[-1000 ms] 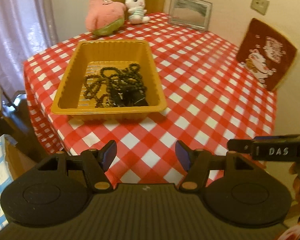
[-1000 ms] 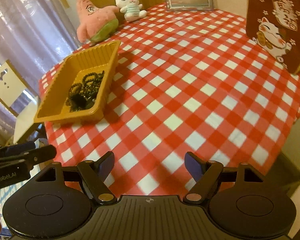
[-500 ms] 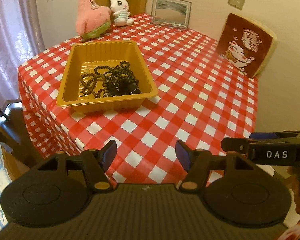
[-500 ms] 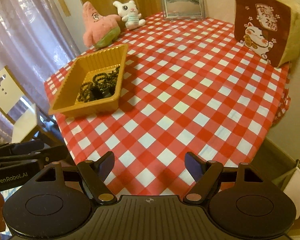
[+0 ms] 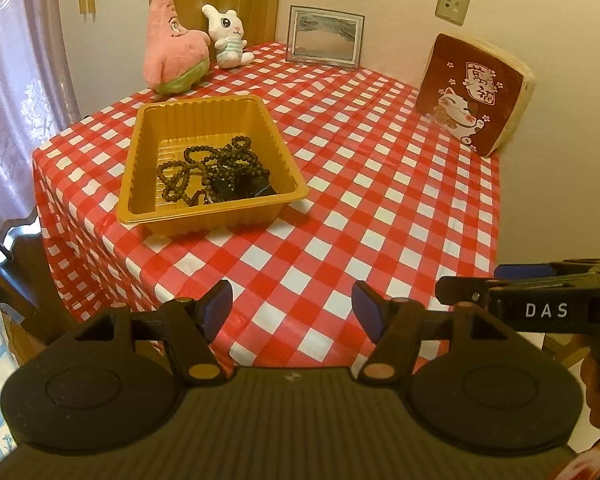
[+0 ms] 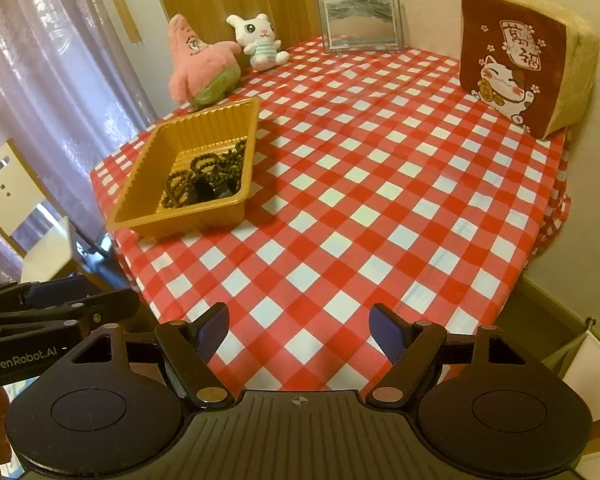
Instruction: Organize jewelry
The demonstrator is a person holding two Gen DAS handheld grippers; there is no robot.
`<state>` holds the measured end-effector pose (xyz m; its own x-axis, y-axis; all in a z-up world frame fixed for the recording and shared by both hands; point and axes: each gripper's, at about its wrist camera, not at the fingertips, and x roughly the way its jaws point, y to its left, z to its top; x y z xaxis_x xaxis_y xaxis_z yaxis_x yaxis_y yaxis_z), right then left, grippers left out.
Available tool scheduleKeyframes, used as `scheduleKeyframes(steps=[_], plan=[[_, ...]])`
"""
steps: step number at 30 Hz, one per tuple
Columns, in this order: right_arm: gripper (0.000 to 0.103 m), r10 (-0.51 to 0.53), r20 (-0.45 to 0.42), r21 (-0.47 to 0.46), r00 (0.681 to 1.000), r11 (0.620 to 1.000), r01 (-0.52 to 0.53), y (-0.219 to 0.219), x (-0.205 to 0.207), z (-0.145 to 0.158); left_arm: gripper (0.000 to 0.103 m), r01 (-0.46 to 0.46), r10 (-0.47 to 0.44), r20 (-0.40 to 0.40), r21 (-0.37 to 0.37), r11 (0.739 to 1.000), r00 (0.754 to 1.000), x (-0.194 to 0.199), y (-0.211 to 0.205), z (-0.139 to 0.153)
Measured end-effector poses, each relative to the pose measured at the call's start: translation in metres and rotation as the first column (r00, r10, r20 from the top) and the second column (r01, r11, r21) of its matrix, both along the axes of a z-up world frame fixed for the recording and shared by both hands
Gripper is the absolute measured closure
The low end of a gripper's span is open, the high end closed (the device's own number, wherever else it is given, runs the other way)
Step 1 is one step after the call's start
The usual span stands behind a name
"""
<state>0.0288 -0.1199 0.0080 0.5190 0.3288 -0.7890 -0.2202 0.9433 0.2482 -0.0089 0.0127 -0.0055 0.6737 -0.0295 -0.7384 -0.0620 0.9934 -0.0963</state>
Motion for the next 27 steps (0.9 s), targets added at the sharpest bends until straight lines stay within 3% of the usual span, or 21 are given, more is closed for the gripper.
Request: scheduleKeyframes(steps=[27], plan=[[0.026,0.000,-0.001,-0.005,1.000,1.000,0.000,-0.0039,0.0011,0.0020,0.039,0.009,-0.009,0.003,0.001,1.000,1.000,0.0027,-0.0053,-0.0003]])
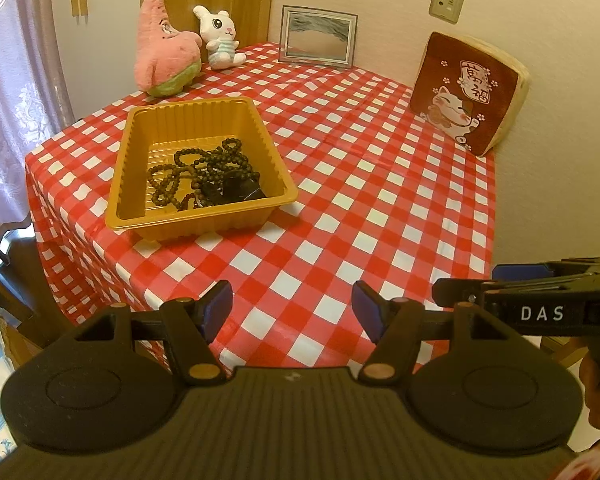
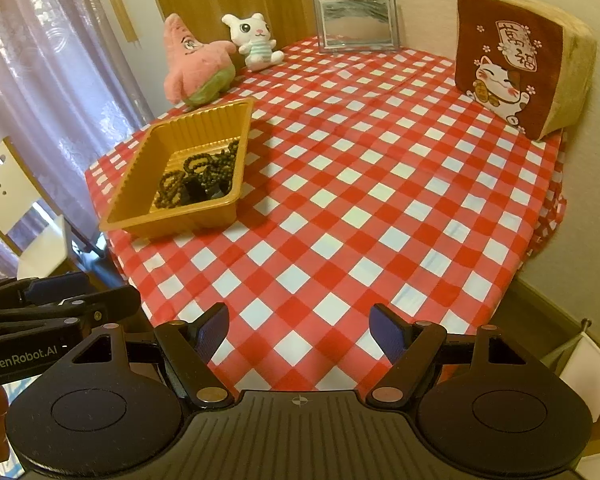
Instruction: Organize jewelry
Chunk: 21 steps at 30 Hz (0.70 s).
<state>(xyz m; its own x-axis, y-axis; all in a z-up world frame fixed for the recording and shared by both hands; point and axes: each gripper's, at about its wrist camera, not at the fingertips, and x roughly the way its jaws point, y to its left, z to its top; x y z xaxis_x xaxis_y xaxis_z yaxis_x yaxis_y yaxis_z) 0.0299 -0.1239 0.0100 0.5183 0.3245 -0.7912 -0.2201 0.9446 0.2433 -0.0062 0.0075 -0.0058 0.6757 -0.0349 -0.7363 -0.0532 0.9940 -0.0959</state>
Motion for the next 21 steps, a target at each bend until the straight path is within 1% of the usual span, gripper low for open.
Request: scheduleKeyframes(steps=[21], plan=[[0.026,0.000,-0.001,-0.001,1.000,1.000,0.000,-0.0022,0.0010,-0.0002,0.039,0.000,0.000,-0.001,0.000,1.000,1.000,0.0018,-0.0026,0.0000]])
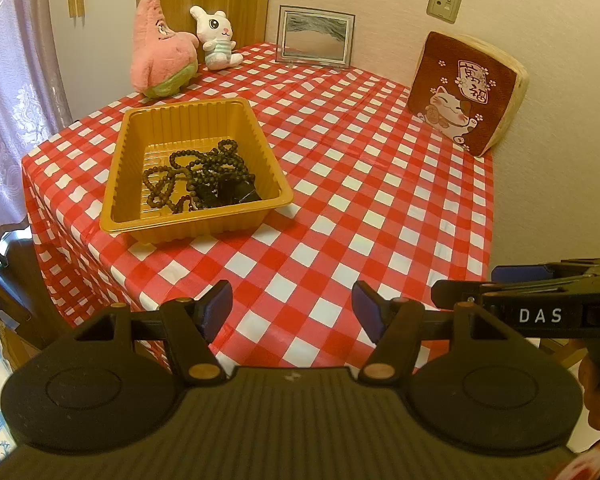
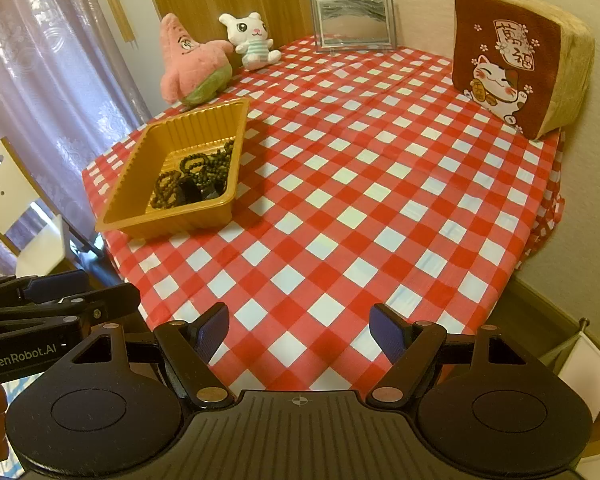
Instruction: Organize jewelry
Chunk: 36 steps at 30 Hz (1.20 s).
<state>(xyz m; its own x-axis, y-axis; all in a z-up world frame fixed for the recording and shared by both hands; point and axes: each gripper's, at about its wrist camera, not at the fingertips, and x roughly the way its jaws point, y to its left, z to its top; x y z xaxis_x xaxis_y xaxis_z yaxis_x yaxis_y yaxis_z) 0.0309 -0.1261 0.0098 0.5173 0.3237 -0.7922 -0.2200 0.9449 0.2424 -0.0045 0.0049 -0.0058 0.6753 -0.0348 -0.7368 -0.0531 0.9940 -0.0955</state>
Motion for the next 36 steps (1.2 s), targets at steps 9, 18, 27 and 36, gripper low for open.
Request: scheduleKeyframes(steps=[9,18,27,36], plan=[[0.026,-0.001,0.000,-0.002,1.000,1.000,0.001,0.0004,0.0004,-0.0005,0.039,0.001,-0.001,0.000,0.000,1.000,1.000,0.0013,0.0005,-0.0003],[0.026,-0.001,-0.002,-0.002,1.000,1.000,0.001,0.0009,0.0013,-0.0005,0.039,0.002,-0.002,-0.001,0.000,1.000,1.000,0.0033,-0.0006,-0.0006],[0.026,-0.001,-0.003,-0.003,1.000,1.000,0.001,0.0018,0.0032,-0.0008,0.039,0.002,-0.002,-0.003,0.000,1.000,1.000,0.0053,0.0001,-0.0012],[0.026,0.002,-0.010,-0.004,1.000,1.000,-0.003,-0.0036,0.0029,0.0005,0.039,0.000,0.000,-0.008,-0.001,1.000,1.000,0.0070,-0.0071,-0.0026]])
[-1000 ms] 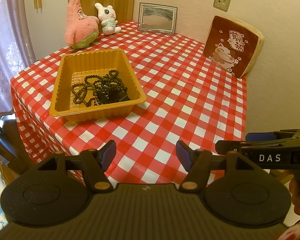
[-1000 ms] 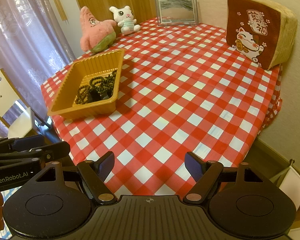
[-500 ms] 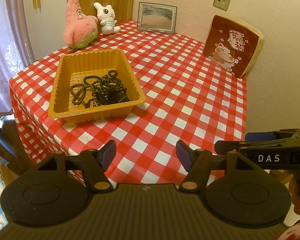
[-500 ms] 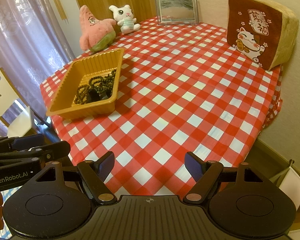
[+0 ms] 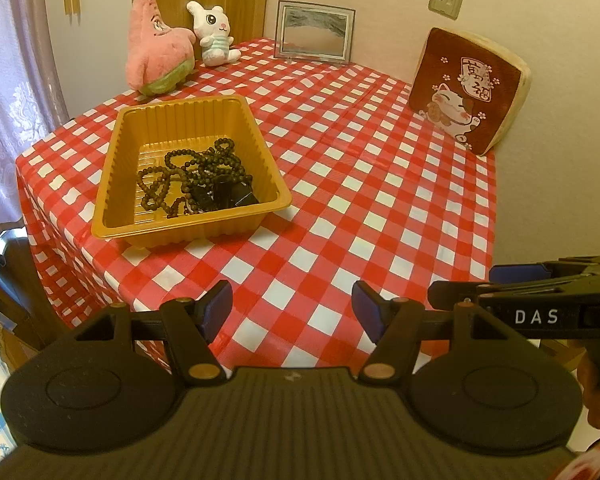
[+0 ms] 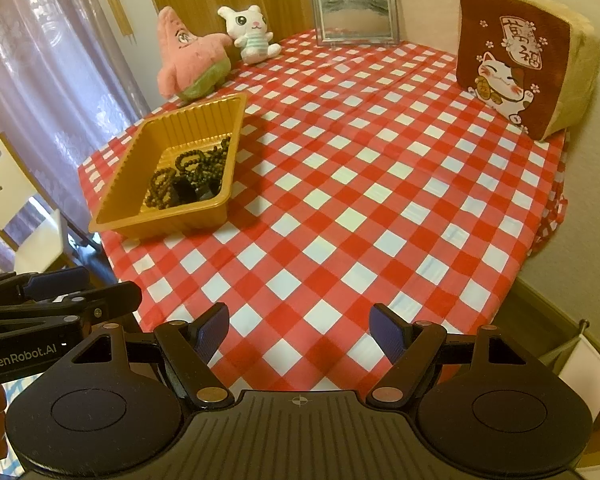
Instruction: Organize jewelry
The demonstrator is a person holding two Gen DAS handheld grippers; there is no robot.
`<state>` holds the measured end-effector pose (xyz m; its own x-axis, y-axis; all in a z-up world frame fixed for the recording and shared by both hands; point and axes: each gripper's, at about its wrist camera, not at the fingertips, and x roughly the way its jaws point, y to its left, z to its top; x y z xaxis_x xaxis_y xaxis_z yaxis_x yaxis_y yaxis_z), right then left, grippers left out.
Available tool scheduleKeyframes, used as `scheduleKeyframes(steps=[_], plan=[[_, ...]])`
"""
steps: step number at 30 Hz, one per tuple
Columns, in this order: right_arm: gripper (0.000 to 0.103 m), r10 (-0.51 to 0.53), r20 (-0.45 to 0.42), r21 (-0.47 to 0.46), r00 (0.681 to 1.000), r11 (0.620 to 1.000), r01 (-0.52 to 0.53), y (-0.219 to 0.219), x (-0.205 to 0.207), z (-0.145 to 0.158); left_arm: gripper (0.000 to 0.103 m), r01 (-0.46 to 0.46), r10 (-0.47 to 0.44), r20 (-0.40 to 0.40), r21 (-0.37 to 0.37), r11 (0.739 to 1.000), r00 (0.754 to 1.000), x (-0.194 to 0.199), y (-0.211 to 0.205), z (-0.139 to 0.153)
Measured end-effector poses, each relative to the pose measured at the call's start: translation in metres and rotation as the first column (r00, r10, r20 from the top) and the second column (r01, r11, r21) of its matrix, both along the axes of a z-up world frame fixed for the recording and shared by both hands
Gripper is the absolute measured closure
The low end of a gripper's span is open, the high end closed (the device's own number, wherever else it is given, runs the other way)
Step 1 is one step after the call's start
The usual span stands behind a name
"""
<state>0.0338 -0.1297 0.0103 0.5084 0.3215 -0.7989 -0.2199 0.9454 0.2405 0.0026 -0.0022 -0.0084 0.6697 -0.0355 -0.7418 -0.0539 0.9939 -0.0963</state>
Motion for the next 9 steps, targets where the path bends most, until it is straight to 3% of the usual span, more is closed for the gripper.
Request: scheduleKeyframes(steps=[9], plan=[[0.026,0.001,-0.015,-0.008,1.000,1.000,-0.001,-0.001,0.009,-0.006,0.038,-0.007,0.007,-0.015,-0.007,1.000,1.000,0.012,0.004,-0.004]])
